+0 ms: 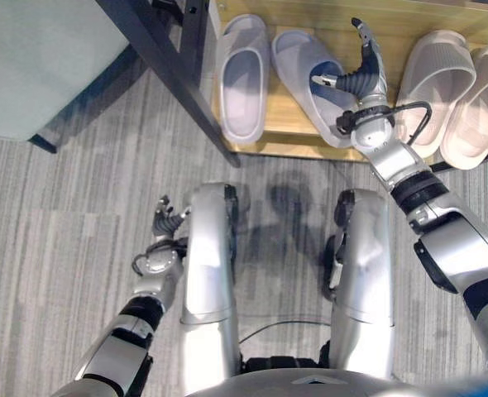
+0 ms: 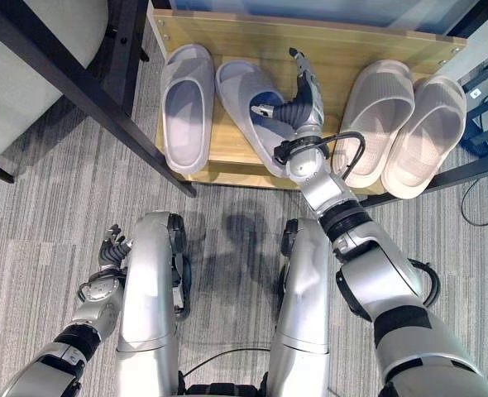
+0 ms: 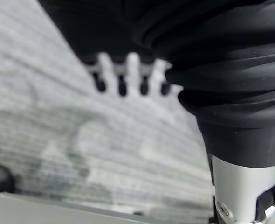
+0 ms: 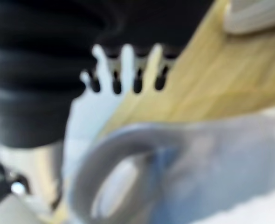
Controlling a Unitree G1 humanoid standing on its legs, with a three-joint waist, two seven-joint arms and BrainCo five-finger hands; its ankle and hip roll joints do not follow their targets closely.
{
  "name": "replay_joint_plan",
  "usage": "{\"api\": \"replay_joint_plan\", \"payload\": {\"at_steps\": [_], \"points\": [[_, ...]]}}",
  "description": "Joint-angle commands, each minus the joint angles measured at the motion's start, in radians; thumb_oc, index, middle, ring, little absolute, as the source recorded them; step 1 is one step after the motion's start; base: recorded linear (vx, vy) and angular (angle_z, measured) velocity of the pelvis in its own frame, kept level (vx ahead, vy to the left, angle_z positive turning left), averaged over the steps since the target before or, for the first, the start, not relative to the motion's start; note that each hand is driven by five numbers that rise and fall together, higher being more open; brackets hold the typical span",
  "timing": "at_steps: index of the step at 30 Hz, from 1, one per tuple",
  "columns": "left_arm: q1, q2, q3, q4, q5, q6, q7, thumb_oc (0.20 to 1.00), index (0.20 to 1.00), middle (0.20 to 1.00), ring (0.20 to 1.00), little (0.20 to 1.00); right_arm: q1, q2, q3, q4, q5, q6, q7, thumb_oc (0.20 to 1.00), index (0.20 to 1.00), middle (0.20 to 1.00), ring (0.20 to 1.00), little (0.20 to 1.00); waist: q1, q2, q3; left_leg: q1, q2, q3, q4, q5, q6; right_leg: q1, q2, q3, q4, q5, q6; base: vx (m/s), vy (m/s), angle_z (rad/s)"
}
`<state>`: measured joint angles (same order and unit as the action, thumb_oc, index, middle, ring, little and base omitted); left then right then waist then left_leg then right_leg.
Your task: Arrange the slippers neatly on the shoe rack.
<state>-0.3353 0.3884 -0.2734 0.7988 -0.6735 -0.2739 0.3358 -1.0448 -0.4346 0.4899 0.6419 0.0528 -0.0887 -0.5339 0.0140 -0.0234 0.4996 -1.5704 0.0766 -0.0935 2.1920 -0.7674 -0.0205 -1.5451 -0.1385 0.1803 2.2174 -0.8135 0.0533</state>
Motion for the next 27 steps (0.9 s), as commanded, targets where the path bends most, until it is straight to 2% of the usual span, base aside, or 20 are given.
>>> {"api": "replay_joint_plan", "payload": {"at_steps": [1, 14, 27], "points": [[-0.009, -0.051, -0.042, -0.067, 0.08, -0.014, 0.011, 1.0, 1.0, 1.0, 1.0, 1.0, -0.013, -0.019, -0.035, -0.106, -0.035, -0.049, -0.042, 1.0, 1.0, 1.0, 1.0, 1.0, 0.025, -0.004, 0.0, 0.0, -0.02, 0.009, 0.145, -0.081, 0.105, 0.002, 0.022, 0.093, 0.143, 0.146, -0.129, 0.0, 0.0, 0.0], [0.055, -0.049, -0.01, -0.138, 0.164, -0.008, 0.021, 1.0, 1.0, 1.0, 1.0, 1.0, 0.312, -0.023, -0.146, -0.501, -0.139, -0.093, -0.008, 1.0, 1.0, 1.0, 1.0, 1.0, 0.004, -0.009, 0.017, 0.0, -0.025, 0.004, 0.153, -0.065, 0.098, -0.006, 0.03, 0.085, 0.158, 0.14, -0.128, 0.0, -0.018, 0.0], [0.066, -0.046, 0.01, -0.137, 0.177, -0.007, 0.029, 1.0, 1.0, 1.0, 1.0, 1.0, 0.397, -0.001, -0.151, -0.573, -0.14, -0.101, 0.019, 1.0, 1.0, 1.0, 1.0, 1.0, -0.002, -0.013, 0.019, 0.0, -0.027, -0.003, 0.152, -0.054, 0.093, -0.01, 0.026, 0.077, 0.164, 0.138, -0.124, 0.0, -0.005, 0.0]]}}
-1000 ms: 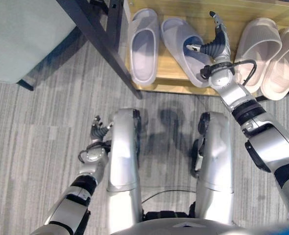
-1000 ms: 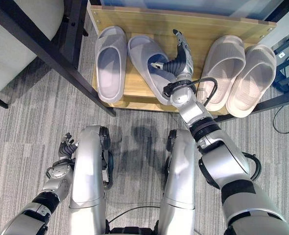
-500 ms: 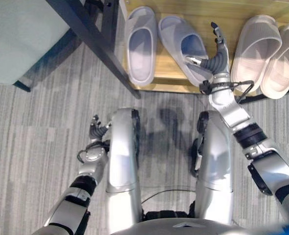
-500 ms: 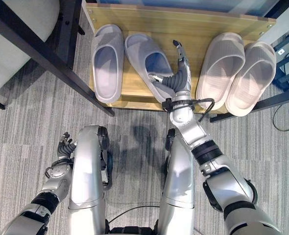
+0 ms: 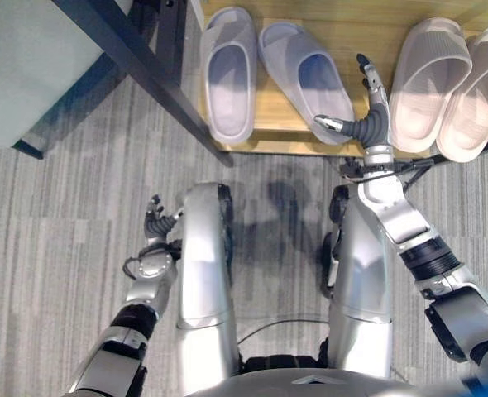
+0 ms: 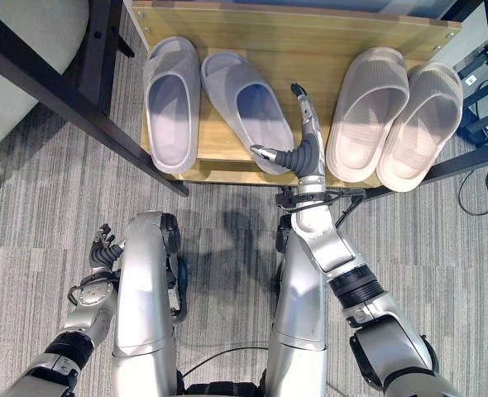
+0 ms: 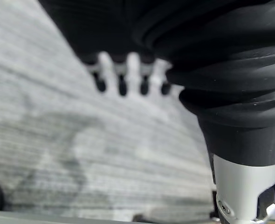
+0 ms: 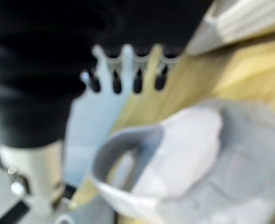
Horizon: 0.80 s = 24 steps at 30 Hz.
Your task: Arrange the slippers neatly on the shoe rack.
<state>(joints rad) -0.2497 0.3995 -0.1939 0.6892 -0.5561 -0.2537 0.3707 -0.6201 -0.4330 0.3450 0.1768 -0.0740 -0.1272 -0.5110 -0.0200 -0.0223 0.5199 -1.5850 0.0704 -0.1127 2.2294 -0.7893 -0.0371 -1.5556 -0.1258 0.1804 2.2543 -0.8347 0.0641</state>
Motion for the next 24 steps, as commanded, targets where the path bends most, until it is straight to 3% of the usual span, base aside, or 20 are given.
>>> {"api": "replay_joint_plan", "payload": {"at_steps": [1, 24], "points": [[-0.02, -0.057, -0.069, -0.028, 0.06, -0.027, -0.006, 1.0, 1.0, 1.0, 1.0, 1.0, -0.028, -0.003, -0.006, -0.108, -0.013, -0.063, -0.004, 1.0, 1.0, 1.0, 1.0, 1.0, 0.032, -0.014, -0.002, 0.015, -0.021, 0.016, 0.114, -0.032, 0.109, 0.0, 0.014, 0.077, 0.127, 0.159, -0.135, 0.0, 0.0, 0.0], [-0.007, -0.038, -0.041, -0.064, 0.07, -0.025, 0.012, 1.0, 1.0, 1.0, 1.0, 1.0, -0.002, 0.069, 0.097, -0.121, 0.045, -0.073, 0.067, 1.0, 1.0, 1.0, 1.0, 1.0, 0.033, -0.016, 0.0, 0.015, -0.013, 0.017, 0.115, -0.034, 0.103, -0.014, 0.015, 0.067, 0.133, 0.156, -0.134, 0.0, 0.0, 0.0]]}}
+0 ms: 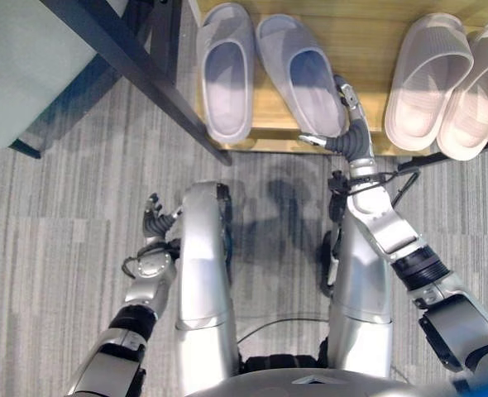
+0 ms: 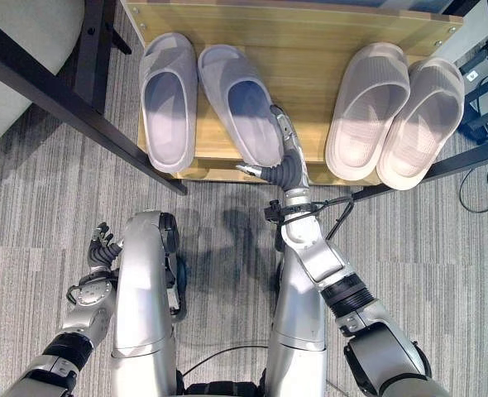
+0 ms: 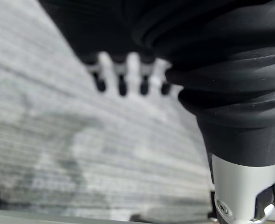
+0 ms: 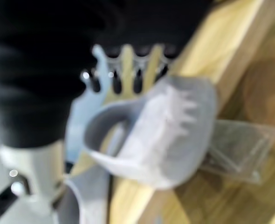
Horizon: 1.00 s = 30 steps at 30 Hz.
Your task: Arrange the slippers neatly on the shoe rack.
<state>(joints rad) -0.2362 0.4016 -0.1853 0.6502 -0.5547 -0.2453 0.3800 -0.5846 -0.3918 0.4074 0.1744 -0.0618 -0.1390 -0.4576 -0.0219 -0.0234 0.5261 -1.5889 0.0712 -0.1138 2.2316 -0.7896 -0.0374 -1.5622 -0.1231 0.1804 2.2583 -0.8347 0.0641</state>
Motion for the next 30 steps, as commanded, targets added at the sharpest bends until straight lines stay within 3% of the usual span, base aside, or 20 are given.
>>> {"api": "replay_joint_plan", "payload": {"at_steps": [1, 8, 23, 30], "points": [[-0.021, -0.041, -0.049, -0.025, 0.068, -0.034, 0.003, 1.0, 1.0, 1.0, 1.0, 1.0, -0.042, 0.03, 0.037, -0.121, 0.034, -0.061, 0.017, 1.0, 1.0, 1.0, 1.0, 1.0, 0.036, -0.015, -0.007, 0.019, -0.014, 0.017, 0.114, -0.033, 0.103, -0.007, 0.012, 0.067, 0.13, 0.156, -0.134, 0.0, 0.0, 0.0], [-0.031, -0.044, -0.049, -0.018, 0.071, -0.031, 0.02, 1.0, 1.0, 1.0, 1.0, 1.0, -0.023, 0.068, 0.075, -0.155, 0.101, -0.078, 0.037, 1.0, 1.0, 1.0, 1.0, 1.0, 0.035, -0.017, -0.006, 0.019, -0.013, 0.015, 0.112, -0.032, 0.101, -0.006, 0.014, 0.067, 0.129, 0.159, -0.133, 0.0, 0.0, 0.0], [-0.046, -0.037, -0.053, -0.021, 0.116, -0.023, 0.05, 1.0, 1.0, 1.0, 1.0, 1.0, -0.009, 0.089, 0.13, -0.251, 0.074, -0.077, 0.057, 1.0, 1.0, 1.0, 1.0, 1.0, 0.028, -0.02, -0.006, 0.019, -0.011, 0.011, 0.097, -0.027, 0.101, -0.007, 0.023, 0.063, 0.113, 0.155, -0.134, 0.0, 0.0, 0.0], [-0.017, -0.045, -0.037, -0.024, 0.136, -0.025, 0.068, 1.0, 1.0, 1.0, 1.0, 1.0, 0.126, 0.054, 0.016, -0.423, -0.016, -0.098, -0.01, 1.0, 1.0, 1.0, 1.0, 1.0, 0.013, -0.025, -0.006, 0.019, -0.012, 0.013, 0.094, -0.028, 0.102, -0.007, 0.022, 0.063, 0.11, 0.156, -0.132, 0.0, 0.0, 0.0]]}}
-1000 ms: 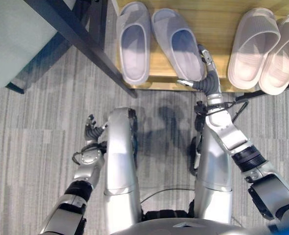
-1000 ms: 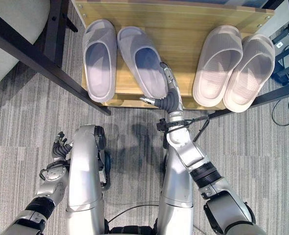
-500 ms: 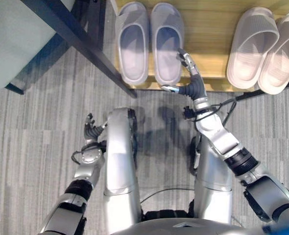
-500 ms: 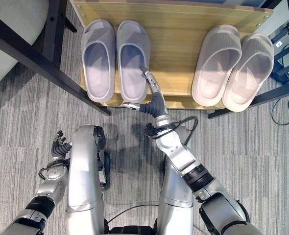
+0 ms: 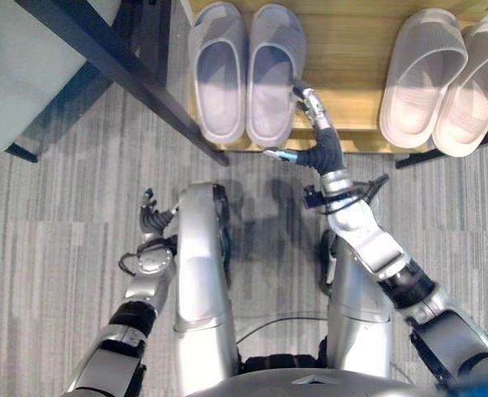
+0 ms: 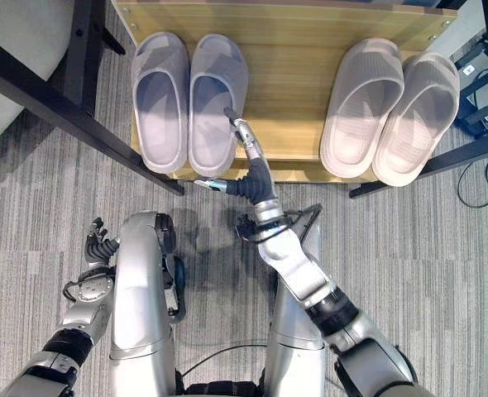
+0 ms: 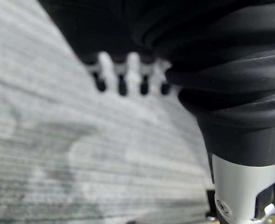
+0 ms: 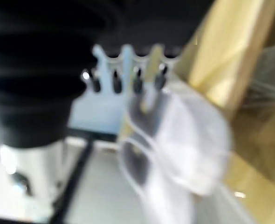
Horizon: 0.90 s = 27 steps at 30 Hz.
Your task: Arrange the slippers neatly on the shoe rack.
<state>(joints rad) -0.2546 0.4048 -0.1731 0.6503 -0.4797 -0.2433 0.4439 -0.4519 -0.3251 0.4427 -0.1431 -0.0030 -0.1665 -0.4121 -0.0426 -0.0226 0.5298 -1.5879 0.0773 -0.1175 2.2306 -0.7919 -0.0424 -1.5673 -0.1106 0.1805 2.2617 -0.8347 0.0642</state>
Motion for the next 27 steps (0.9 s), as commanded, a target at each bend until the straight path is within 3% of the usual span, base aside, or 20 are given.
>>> {"api": "replay_joint_plan", "payload": {"at_steps": [1, 9, 15, 16, 19, 21, 22, 23, 25, 27], "points": [[0.004, -0.05, -0.048, -0.023, 0.065, -0.03, 0.004, 1.0, 1.0, 1.0, 1.0, 1.0, 0.012, -0.019, -0.04, -0.115, -0.097, -0.072, -0.074, 1.0, 1.0, 1.0, 1.0, 1.0, 0.031, -0.027, -0.01, 0.018, -0.018, 0.018, 0.096, -0.026, 0.107, -0.002, 0.01, 0.063, 0.109, 0.155, -0.132, 0.0, 0.0, 0.0], [0.024, -0.046, -0.053, -0.037, 0.087, -0.043, 0.016, 1.0, 1.0, 1.0, 1.0, 1.0, 0.073, -0.034, -0.102, -0.096, -0.131, -0.072, -0.134, 1.0, 1.0, 1.0, 1.0, 1.0, 0.023, -0.019, -0.01, 0.018, -0.019, 0.017, 0.096, -0.024, 0.107, -0.002, 0.015, 0.067, 0.114, 0.153, -0.13, 0.0, -0.001, 0.0], [0.007, -0.026, -0.045, -0.033, 0.127, -0.045, -0.01, 1.0, 1.0, 1.0, 1.0, 1.0, 0.034, -0.071, -0.1, -0.089, -0.13, -0.084, -0.103, 1.0, 1.0, 1.0, 1.0, 1.0, 0.021, -0.011, -0.01, 0.018, -0.019, 0.019, 0.038, -0.004, 0.102, 0.013, -0.003, 0.054, 0.044, 0.173, -0.131, -0.02, 0.013, 0.0], [0.005, -0.018, -0.047, -0.042, 0.155, -0.046, -0.019, 1.0, 1.0, 1.0, 1.0, 1.0, 0.027, -0.086, -0.107, -0.097, -0.138, -0.091, -0.086, 1.0, 1.0, 1.0, 1.0, 1.0, 0.02, -0.001, -0.012, 0.018, -0.014, 0.021, -0.034, 0.021, 0.103, 0.028, -0.019, 0.03, -0.041, 0.192, -0.127, -0.14, 0.106, -0.01], [0.009, -0.014, -0.056, -0.026, 0.192, -0.054, -0.047, 1.0, 1.0, 1.0, 1.0, 1.0, 0.039, -0.099, -0.11, -0.077, -0.107, -0.112, -0.048, 1.0, 1.0, 1.0, 1.0, 1.0, 0.025, 0.013, -0.134, 0.018, -0.003, 0.026, -0.309, 0.122, 0.103, 0.052, -0.042, -0.047, -0.335, 0.249, -0.118, -0.18, 0.096, -0.04], [0.002, -0.022, -0.066, -0.005, 0.208, -0.056, -0.065, 1.0, 1.0, 1.0, 1.0, 1.0, 0.086, -0.092, -0.111, -0.03, -0.066, -0.112, -0.006, 1.0, 1.0, 1.0, 1.0, 1.0, 0.021, 0.022, -0.198, 0.041, 0.008, 0.018, -0.442, 0.181, 0.102, 0.081, -0.057, -0.099, -0.475, 0.278, -0.105, -0.08, 0.076, -0.1], [0.002, -0.022, -0.066, -0.005, 0.208, -0.057, -0.065, 1.0, 1.0, 1.0, 1.0, 1.0, 0.086, -0.092, -0.111, -0.03, -0.066, -0.112, -0.006, 1.0, 1.0, 1.0, 1.0, 1.0, 0.021, 0.023, -0.198, 0.041, 0.008, 0.017, -0.443, 0.182, 0.102, 0.082, -0.057, -0.1, -0.476, 0.279, -0.105, -0.16, 0.062, -0.03], [-0.011, -0.024, -0.09, -0.002, 0.222, -0.062, -0.082, 1.0, 1.0, 1.0, 1.0, 1.0, 0.14, -0.078, -0.101, 0.039, -0.008, -0.107, 0.028, 1.0, 1.0, 1.0, 1.0, 1.0, 0.017, 0.015, -0.214, 0.141, 0.03, 0.021, -0.599, 0.243, 0.092, 0.182, -0.082, -0.146, -0.63, 0.308, -0.097, -0.19, 0.066, 0.16], [-0.002, -0.032, -0.111, -0.003, 0.224, -0.07, -0.106, 1.0, 1.0, 1.0, 1.0, 1.0, 0.21, -0.075, -0.092, 0.115, -0.011, -0.097, 0.062, 1.0, 1.0, 1.0, 1.0, 1.0, 0.008, 0.007, -0.22, 0.281, 0.047, 0.031, -0.796, 0.316, 0.081, 0.315, -0.102, -0.184, -0.815, 0.362, -0.081, -0.2, 0.058, 0.21], [0.001, -0.035, -0.119, -0.012, 0.219, -0.079, -0.121, 1.0, 1.0, 1.0, 1.0, 1.0, 0.253, -0.074, -0.084, 0.179, -0.026, -0.082, 0.087, 1.0, 1.0, 1.0, 1.0, 1.0, -0.001, -0.003, -0.225, 0.394, 0.051, 0.038, -0.949, 0.357, 0.076, 0.422, -0.104, -0.21, -0.967, 0.397, -0.066, -0.11, 0.03, -0.16]]}}
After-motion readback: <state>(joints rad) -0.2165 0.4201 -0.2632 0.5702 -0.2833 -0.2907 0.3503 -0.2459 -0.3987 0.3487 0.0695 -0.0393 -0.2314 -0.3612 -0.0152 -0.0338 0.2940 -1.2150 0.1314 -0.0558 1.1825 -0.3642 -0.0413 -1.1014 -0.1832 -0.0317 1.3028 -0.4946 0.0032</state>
